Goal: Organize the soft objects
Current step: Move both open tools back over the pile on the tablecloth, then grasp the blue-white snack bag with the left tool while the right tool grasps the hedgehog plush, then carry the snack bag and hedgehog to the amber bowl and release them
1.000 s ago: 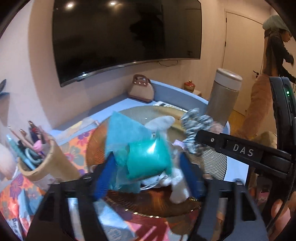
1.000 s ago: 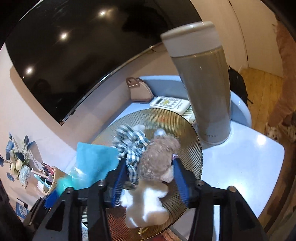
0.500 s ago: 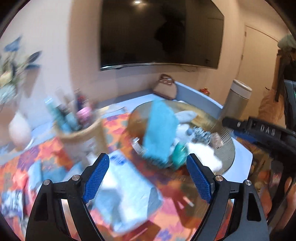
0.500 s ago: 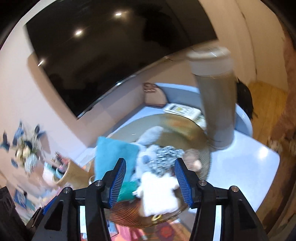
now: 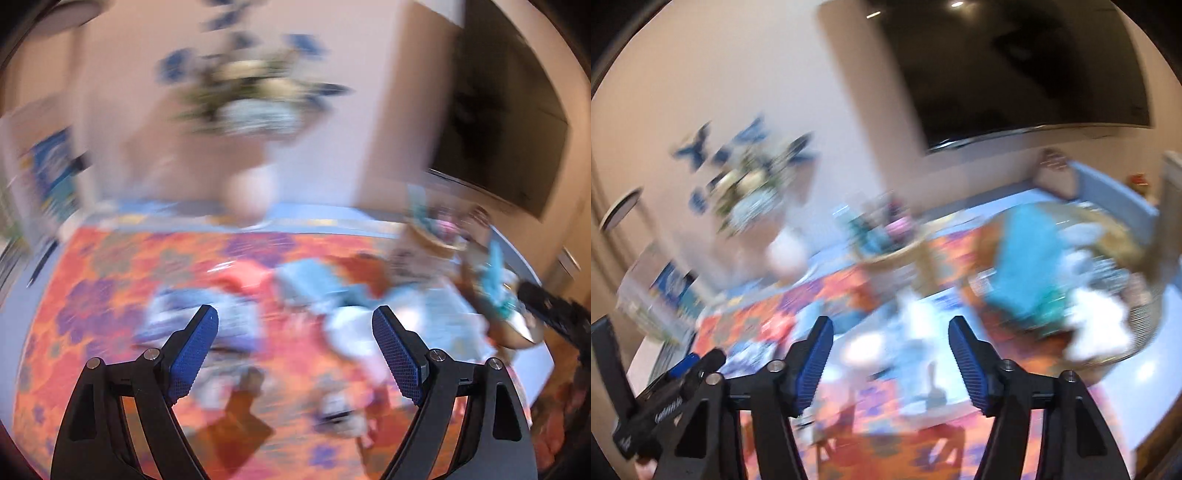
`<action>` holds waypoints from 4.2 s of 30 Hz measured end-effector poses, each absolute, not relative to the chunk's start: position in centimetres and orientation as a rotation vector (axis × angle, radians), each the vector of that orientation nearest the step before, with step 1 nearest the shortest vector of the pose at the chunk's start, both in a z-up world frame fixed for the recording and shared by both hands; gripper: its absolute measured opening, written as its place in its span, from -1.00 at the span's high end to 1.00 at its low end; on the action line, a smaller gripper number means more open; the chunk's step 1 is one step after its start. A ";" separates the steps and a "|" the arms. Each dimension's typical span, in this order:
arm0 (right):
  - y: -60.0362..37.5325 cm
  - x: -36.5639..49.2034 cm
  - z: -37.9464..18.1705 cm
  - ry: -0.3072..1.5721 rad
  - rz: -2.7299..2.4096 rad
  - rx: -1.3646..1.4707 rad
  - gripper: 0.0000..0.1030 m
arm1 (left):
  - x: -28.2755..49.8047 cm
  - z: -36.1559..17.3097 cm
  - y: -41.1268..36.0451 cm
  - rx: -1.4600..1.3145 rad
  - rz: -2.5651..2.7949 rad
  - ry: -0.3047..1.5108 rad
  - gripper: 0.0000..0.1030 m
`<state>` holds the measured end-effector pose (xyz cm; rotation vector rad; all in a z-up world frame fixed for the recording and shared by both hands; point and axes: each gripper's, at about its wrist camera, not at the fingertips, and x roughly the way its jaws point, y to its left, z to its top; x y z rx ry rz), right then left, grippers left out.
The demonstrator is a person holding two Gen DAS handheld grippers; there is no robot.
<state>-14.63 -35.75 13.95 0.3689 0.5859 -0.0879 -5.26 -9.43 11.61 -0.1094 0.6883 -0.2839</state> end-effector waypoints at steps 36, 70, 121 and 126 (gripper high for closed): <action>-10.8 -6.8 0.1 0.918 0.316 -0.189 -1.00 | -1.7 0.7 3.7 -0.285 -0.076 0.863 -0.68; -10.9 -6.8 0.2 0.919 0.318 -0.190 -1.00 | -1.7 0.7 3.2 -0.249 -0.063 0.870 -0.71; -21.6 -10.4 3.1 0.710 0.251 0.075 0.48 | 2.0 5.7 -2.3 -0.357 -0.410 0.742 0.22; -23.6 -11.2 4.0 0.671 0.250 0.167 0.48 | 0.1 9.6 -2.8 -0.340 -0.459 0.680 0.22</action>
